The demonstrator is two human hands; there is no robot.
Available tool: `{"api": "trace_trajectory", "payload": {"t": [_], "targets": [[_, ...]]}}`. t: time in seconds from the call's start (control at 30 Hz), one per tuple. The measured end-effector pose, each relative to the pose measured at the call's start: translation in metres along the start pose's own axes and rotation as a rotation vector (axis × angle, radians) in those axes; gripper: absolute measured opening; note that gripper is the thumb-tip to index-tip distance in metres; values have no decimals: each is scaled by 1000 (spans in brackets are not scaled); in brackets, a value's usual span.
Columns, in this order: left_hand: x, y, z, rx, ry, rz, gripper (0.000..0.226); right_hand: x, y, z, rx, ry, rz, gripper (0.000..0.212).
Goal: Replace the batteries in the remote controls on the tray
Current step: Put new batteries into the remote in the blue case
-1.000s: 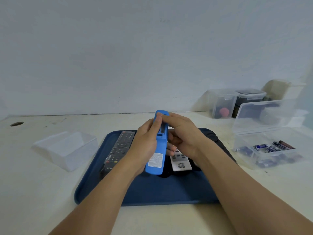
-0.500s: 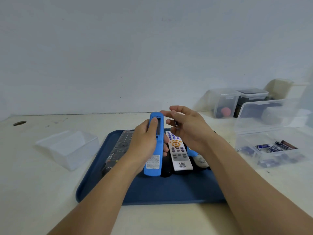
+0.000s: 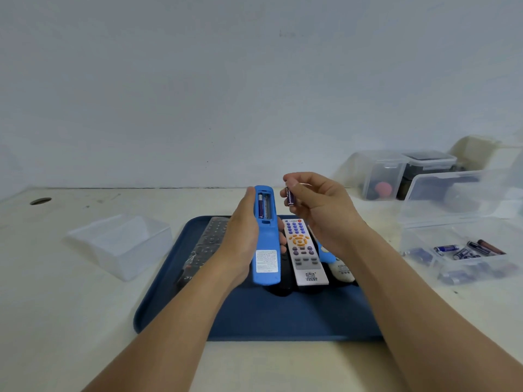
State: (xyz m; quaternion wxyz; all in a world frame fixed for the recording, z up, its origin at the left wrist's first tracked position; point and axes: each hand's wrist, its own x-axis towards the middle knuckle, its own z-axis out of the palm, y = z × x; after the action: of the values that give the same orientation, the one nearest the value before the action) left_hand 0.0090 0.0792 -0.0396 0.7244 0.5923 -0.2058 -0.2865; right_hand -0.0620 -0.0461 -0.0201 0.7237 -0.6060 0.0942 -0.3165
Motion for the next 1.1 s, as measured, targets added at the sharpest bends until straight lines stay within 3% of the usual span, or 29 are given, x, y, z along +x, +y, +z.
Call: {"api": "trace_trajectory", "payload": {"t": [0.27, 0.37, 0.5, 0.6, 0.73, 0.83, 0.97, 1.1], "targets": [[2, -3, 1, -79, 0, 33, 44, -11, 3, 12, -491, 31, -455, 6], [1, -3, 1, -80, 13, 46, 40, -17, 10, 17, -696, -38, -515, 7], [0, -1, 0, -116, 51, 32, 36, -16, 10, 14, -765, -69, -543, 8], [-2, 2, -1, -174, 79, 22, 29, -16, 11, 14, -787, -88, -528, 8], [1, -2, 0, -101, 50, 35, 43, -13, 13, 14, -751, -62, -437, 5], [2, -3, 1, -41, 55, 64, 41, -8, 12, 12, -697, -21, -420, 9], [-1, -3, 2, 4, 43, 75, 34, -9, 7, 10, -428, 28, -110, 33], [-9, -5, 8, 107, -29, 70, 24, -6, 4, 2, -261, 56, 46, 31]]}}
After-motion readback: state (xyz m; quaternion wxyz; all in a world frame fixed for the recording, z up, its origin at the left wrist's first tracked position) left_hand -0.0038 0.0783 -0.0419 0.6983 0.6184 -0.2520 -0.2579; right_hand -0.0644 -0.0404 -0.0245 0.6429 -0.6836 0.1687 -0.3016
